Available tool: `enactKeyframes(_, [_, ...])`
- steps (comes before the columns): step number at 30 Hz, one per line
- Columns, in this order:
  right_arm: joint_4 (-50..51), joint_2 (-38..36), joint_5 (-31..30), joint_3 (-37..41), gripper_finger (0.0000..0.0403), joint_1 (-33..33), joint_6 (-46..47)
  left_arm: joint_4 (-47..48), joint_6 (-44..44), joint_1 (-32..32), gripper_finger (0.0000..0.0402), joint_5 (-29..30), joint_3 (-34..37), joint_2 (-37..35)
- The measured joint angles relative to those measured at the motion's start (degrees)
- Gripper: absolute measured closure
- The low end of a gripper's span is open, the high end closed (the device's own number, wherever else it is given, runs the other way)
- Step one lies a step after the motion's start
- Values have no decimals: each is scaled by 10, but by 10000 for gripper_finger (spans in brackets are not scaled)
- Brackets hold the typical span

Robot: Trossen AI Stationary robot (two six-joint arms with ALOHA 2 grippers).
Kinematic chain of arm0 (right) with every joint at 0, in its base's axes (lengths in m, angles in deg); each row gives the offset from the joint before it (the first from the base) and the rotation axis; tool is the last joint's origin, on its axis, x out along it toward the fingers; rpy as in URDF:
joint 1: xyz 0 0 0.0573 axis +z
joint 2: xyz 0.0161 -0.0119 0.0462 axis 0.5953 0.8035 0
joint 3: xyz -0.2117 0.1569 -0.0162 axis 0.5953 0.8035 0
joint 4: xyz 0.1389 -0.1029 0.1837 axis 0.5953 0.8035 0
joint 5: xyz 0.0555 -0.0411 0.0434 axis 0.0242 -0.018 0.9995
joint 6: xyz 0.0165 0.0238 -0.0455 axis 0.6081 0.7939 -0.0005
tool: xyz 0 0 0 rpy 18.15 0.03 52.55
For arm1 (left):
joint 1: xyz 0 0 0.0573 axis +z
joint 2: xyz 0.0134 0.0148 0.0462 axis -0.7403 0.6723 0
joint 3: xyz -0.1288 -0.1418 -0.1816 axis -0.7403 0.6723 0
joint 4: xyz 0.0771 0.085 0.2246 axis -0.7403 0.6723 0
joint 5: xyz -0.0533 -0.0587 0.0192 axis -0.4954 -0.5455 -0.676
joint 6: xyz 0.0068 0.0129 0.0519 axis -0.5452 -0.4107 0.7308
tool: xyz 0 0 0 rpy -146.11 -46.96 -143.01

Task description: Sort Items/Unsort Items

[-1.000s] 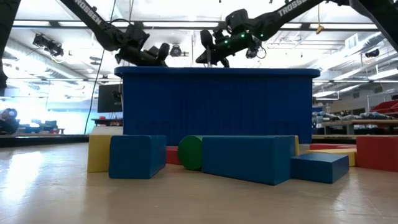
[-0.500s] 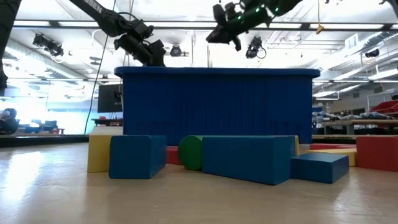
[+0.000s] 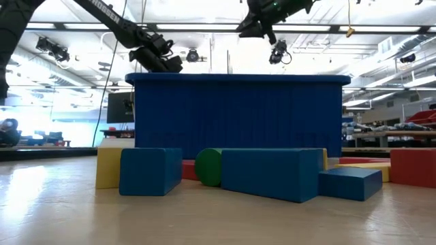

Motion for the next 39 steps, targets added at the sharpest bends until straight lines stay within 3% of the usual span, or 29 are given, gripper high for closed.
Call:
enactKeyframes(4, [21, 1, 0, 0, 297, -7, 2, 49, -2, -15, 256, 5, -2, -7])
enactKeyframes(9, [20, 1, -4, 0, 318, -8, 28, 125, 18, -37, 312, 18, -13, -5])
enactKeyframes(17, [20, 1, -4, 0, 362, -2, 21, 158, 20, -51, 384, 42, -28, -3])
enactKeyframes(26, [14, 1, 0, -1, 365, -6, 31, 267, -20, -50, 392, 50, -122, -1])
enactKeyframes(39, [4, 1, 9, -1, 360, -6, 21, 302, -85, -56, 393, 22, -125, 3])
